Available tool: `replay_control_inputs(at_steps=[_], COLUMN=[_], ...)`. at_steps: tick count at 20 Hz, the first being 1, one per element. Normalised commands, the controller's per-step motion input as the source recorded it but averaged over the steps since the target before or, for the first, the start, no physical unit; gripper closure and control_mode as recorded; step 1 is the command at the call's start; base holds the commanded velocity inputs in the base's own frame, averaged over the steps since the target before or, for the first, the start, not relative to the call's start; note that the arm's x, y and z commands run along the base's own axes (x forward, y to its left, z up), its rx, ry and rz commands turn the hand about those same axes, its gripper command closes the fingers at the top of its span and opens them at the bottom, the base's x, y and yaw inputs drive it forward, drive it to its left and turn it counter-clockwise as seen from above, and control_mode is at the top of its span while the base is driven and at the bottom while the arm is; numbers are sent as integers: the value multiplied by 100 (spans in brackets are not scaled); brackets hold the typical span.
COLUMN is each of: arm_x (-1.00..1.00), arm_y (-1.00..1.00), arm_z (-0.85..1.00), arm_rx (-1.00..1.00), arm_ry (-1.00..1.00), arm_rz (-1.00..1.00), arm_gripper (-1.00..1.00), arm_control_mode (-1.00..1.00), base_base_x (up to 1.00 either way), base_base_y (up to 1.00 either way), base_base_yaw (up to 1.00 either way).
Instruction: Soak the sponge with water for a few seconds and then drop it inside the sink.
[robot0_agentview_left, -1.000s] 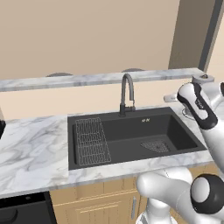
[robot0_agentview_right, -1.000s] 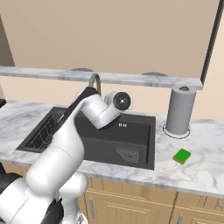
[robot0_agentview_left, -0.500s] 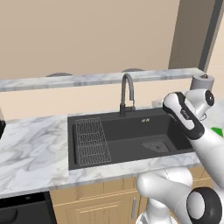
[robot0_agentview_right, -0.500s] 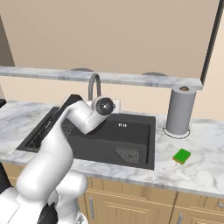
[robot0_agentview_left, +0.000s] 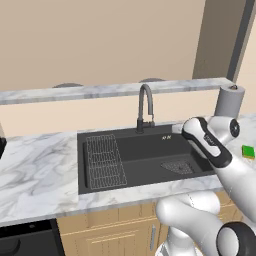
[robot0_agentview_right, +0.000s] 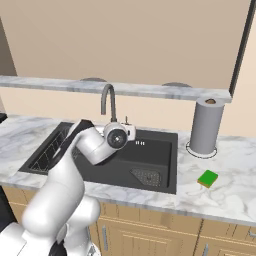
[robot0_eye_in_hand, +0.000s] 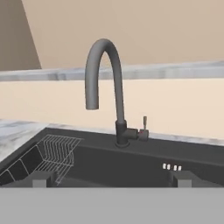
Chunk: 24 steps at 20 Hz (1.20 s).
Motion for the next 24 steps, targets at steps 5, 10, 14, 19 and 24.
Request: replay_control_inputs(at_steps=[5,10,14,19,24], arm_x=[0,0,0,0,0], arm_y=[0,0,0,0,0], arm_z=[-4,0,0,0,0], arm_rx=[0,0,0,0,0], arm_ry=[-5,-9,-5,-6,-6], arm_rz=[0,5,13,13,11], arm_gripper=[-100,-100,-100,-100,-100], arm_control_mode=[-100,-100,-100,-100,-100], base_base_x=[0,0,0,0,0], base_base_y=[0,0,0,0,0], base_base_yaw=[0,0,0,0,0])
